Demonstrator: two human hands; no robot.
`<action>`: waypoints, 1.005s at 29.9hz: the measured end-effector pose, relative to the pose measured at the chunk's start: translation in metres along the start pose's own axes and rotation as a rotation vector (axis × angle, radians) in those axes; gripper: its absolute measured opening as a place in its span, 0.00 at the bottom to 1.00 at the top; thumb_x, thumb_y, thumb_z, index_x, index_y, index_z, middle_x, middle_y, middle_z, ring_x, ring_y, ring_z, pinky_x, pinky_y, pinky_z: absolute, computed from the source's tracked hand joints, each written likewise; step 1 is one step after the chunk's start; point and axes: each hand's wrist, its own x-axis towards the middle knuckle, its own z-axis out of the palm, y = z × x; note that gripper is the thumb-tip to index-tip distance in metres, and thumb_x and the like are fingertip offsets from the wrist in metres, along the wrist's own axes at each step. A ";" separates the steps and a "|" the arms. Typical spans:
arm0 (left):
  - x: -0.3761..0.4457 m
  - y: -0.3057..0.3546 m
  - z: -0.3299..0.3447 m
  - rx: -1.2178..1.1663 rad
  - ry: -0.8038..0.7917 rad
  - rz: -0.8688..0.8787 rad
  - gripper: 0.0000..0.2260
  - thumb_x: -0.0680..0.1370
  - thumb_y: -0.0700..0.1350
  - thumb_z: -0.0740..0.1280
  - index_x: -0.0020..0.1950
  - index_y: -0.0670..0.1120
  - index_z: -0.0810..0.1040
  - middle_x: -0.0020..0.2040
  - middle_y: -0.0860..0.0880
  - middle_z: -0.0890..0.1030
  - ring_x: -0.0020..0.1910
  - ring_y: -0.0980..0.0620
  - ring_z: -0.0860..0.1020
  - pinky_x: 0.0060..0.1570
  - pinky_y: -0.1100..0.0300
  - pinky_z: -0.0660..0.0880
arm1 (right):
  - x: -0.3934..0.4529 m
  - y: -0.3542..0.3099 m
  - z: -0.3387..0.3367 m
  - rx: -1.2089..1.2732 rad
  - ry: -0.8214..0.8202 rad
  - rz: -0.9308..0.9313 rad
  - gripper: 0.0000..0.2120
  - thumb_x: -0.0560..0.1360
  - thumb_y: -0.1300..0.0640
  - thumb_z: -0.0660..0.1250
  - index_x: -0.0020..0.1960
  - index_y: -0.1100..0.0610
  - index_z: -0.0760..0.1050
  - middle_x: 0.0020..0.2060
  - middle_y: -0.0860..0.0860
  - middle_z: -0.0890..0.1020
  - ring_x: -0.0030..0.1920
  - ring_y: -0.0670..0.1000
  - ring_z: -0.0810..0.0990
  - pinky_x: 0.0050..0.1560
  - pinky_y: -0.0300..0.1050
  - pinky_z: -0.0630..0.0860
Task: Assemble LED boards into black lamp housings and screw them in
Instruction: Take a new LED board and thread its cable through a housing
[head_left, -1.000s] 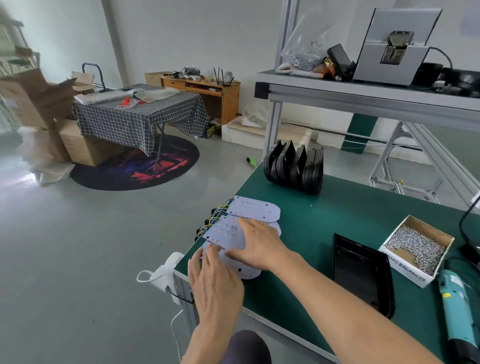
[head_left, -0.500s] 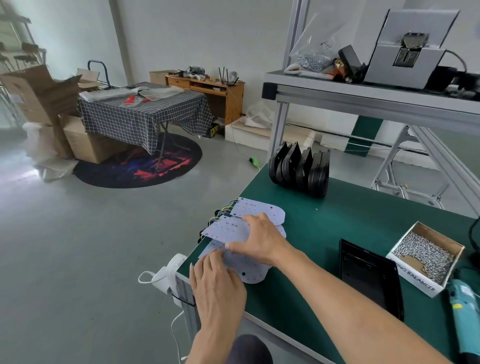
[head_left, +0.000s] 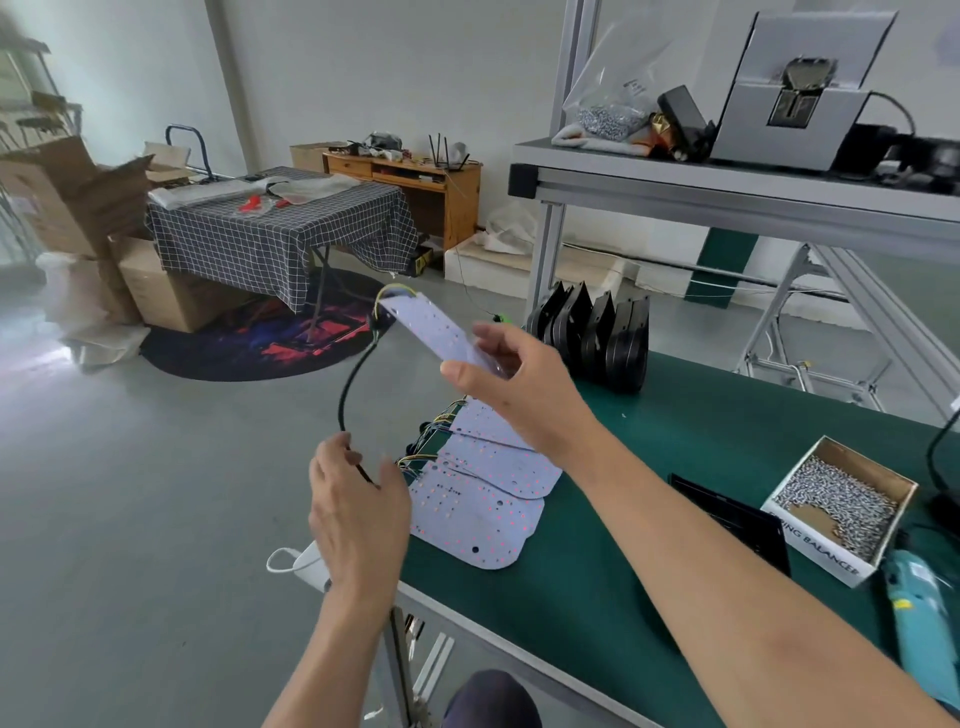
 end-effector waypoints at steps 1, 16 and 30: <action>0.010 0.003 -0.001 0.039 0.012 -0.018 0.24 0.78 0.47 0.70 0.73 0.46 0.67 0.57 0.49 0.78 0.53 0.43 0.79 0.62 0.47 0.67 | -0.001 -0.009 -0.004 0.020 0.011 -0.023 0.40 0.63 0.33 0.77 0.71 0.48 0.76 0.59 0.40 0.81 0.57 0.36 0.80 0.58 0.33 0.77; 0.071 0.000 -0.005 0.126 -0.115 -0.154 0.21 0.83 0.53 0.60 0.39 0.41 0.82 0.37 0.40 0.84 0.46 0.36 0.81 0.51 0.45 0.78 | -0.075 -0.101 -0.138 0.391 0.231 -0.302 0.46 0.63 0.33 0.80 0.71 0.60 0.75 0.56 0.56 0.77 0.58 0.55 0.76 0.58 0.46 0.72; -0.002 0.126 -0.007 0.133 -0.116 0.458 0.19 0.86 0.51 0.58 0.46 0.42 0.80 0.37 0.38 0.82 0.41 0.31 0.77 0.41 0.44 0.73 | -0.121 0.011 -0.154 -0.127 0.383 0.106 0.54 0.61 0.25 0.76 0.80 0.47 0.66 0.62 0.37 0.81 0.60 0.37 0.80 0.63 0.41 0.75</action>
